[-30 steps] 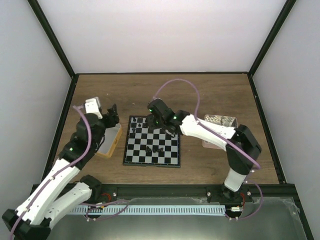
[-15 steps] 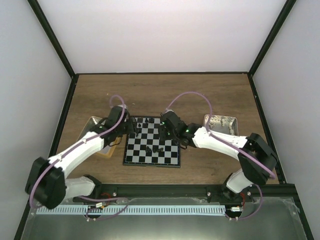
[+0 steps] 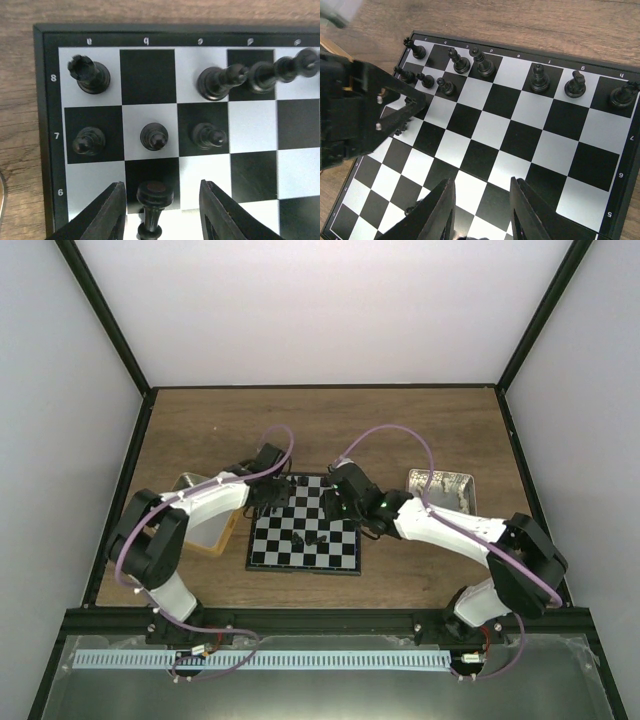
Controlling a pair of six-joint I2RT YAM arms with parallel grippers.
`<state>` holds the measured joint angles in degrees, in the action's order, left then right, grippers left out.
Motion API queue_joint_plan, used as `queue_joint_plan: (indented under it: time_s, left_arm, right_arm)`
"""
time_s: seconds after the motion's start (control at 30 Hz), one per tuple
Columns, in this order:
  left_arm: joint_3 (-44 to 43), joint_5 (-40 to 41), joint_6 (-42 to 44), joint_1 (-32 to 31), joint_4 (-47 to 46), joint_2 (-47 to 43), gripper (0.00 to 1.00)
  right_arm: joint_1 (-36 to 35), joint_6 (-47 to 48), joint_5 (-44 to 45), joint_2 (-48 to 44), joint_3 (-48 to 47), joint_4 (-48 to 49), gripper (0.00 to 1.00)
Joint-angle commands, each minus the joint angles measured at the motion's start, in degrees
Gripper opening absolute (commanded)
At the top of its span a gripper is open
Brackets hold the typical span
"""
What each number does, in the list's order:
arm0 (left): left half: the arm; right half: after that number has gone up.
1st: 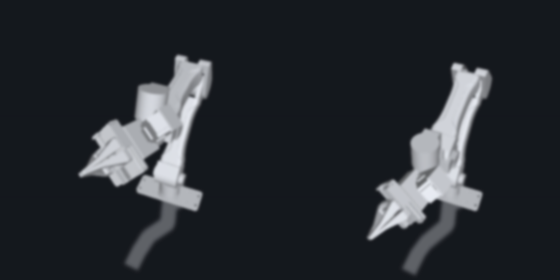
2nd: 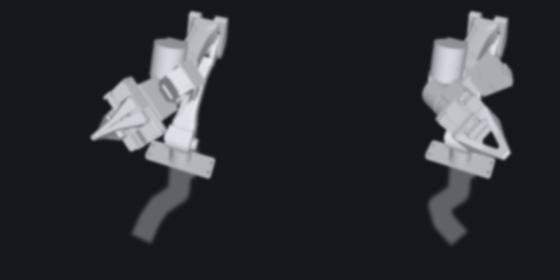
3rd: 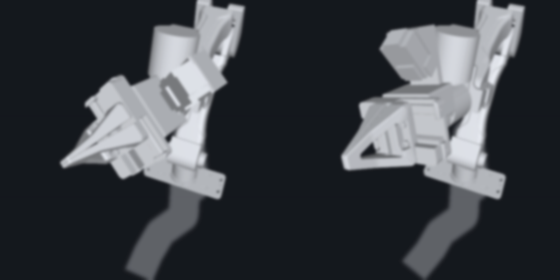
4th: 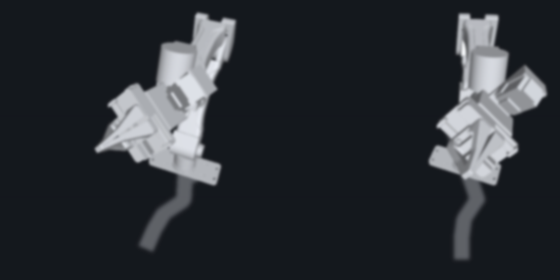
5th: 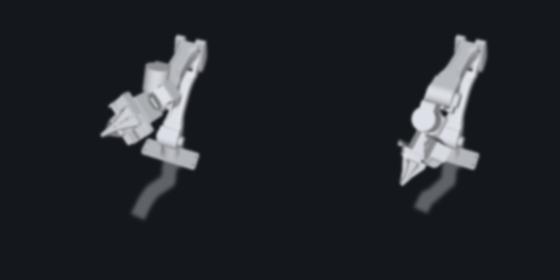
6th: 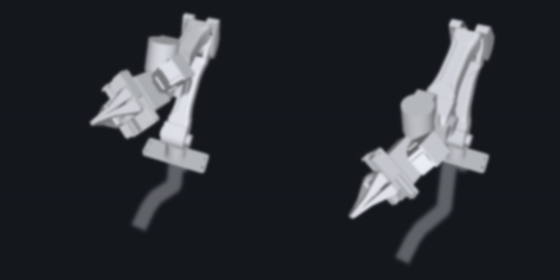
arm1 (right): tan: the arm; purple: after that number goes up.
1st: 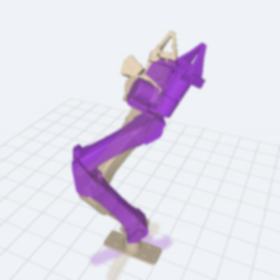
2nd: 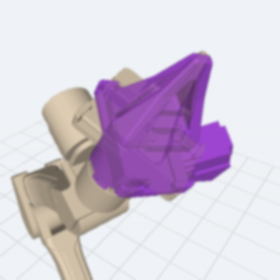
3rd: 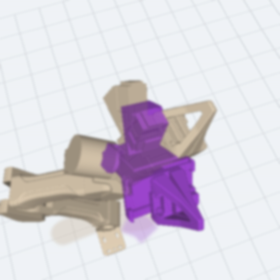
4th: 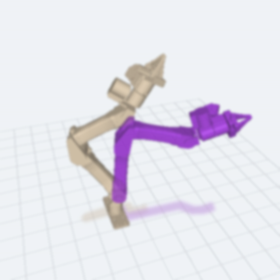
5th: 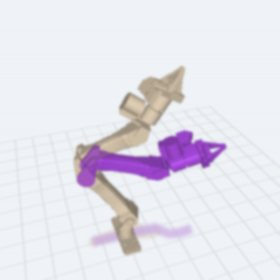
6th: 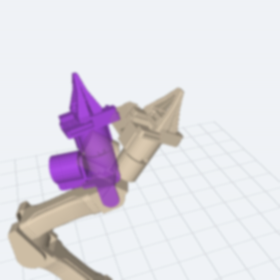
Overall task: Set up the chess pieces on the board
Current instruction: Pick up the chess piece from the chessboard.
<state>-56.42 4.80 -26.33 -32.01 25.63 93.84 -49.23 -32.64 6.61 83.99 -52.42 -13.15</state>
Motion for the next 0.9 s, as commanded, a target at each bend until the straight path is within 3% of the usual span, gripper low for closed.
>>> queue_joint_plan:
  time_s: [0.0,0.6,0.87]
  left_arm:
    - [-2.0,2.1,1.1,-0.8,3.6,3.2,0.40]
    - [-2.9,6.9,0.5,-1.4,2.6,5.9,0.36]
    - [-2.7,6.5,0.5,-1.5,2.4,5.8,0.23]
  right_arm:
    - [0.4,-0.2,0.6,-1.6,0.5,1.1,0.32]
    - [0.5,-0.3,0.9,-2.0,0.7,0.7,0.32]
    - [0.5,-0.3,0.9,-2.5,0.7,0.5,0.32]
